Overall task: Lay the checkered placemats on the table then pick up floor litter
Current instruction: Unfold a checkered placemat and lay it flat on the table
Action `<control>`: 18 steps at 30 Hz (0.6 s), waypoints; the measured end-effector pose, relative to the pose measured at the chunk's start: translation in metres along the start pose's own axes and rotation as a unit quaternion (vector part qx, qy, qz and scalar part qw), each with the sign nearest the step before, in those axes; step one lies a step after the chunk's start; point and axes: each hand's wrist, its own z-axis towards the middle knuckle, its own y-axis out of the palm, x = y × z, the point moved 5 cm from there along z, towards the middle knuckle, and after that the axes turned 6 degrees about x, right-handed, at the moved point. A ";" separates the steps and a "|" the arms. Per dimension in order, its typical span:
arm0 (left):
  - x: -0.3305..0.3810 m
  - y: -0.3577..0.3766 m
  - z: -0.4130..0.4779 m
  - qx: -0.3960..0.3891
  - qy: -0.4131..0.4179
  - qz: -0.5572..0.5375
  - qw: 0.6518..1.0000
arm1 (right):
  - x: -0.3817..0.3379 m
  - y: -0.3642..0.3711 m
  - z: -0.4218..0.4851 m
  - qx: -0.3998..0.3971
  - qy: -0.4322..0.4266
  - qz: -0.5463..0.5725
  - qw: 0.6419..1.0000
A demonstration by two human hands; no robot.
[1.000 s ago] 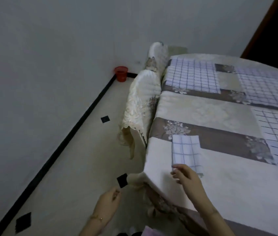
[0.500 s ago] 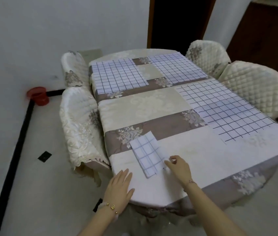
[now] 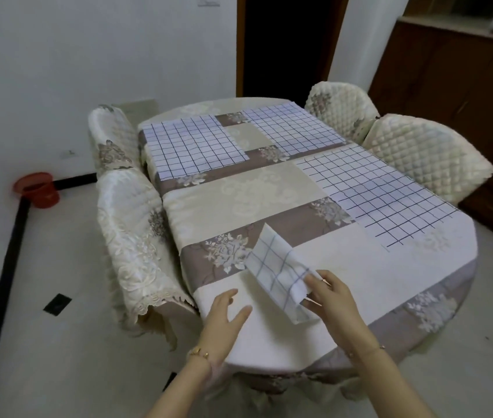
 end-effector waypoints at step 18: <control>0.027 0.003 0.040 -0.047 -0.088 -0.267 0.958 | -0.005 -0.026 -0.028 0.020 0.080 0.173 0.981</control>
